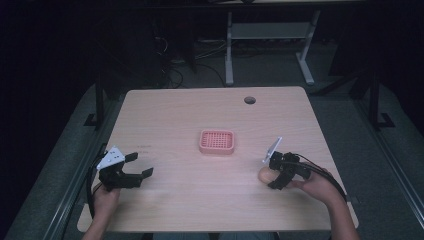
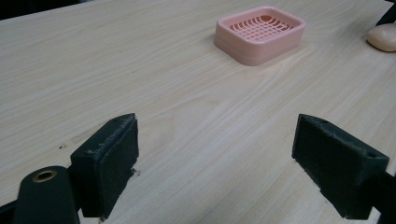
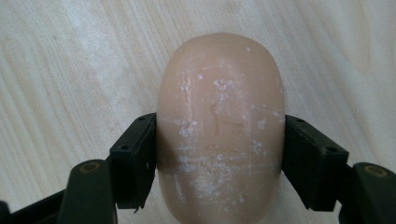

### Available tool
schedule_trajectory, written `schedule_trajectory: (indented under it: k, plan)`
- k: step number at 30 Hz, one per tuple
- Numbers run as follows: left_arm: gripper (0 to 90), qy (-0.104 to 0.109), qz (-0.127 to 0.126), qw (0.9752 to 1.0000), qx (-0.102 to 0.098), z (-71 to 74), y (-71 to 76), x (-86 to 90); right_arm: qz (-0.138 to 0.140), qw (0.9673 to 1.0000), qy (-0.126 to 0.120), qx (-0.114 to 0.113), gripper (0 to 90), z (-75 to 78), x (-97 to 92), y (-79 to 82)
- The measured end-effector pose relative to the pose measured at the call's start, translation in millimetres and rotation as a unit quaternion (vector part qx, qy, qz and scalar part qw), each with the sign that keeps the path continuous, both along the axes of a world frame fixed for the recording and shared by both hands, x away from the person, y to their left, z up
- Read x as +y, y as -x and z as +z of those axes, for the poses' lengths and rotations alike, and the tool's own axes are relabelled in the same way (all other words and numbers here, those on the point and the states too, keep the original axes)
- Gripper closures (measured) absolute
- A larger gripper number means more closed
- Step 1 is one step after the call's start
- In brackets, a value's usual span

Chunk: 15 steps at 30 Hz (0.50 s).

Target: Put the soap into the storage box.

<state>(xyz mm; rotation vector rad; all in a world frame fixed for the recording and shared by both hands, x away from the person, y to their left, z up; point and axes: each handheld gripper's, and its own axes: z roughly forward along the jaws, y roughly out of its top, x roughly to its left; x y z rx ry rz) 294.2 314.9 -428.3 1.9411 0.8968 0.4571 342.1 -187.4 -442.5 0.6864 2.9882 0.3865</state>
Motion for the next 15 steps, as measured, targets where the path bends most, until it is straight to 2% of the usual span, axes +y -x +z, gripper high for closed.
schedule_trajectory:
  k: [4,9,15]
  plan:
    - [14.3,0.000,0.000,1.0000,-0.001,0.0,0.1,0.1,-0.002,1.0000,0.004,0.002,31.8,0.8,1.4,1.1]
    - [14.3,0.000,0.000,1.0000,-0.002,0.0,-0.1,0.5,0.010,0.9999,0.010,-0.003,32.0,1.1,2.7,2.5]
    - [14.3,0.000,0.000,1.0000,-0.003,0.2,-0.1,0.8,0.017,0.9998,0.004,-0.005,32.1,2.7,1.3,1.8]
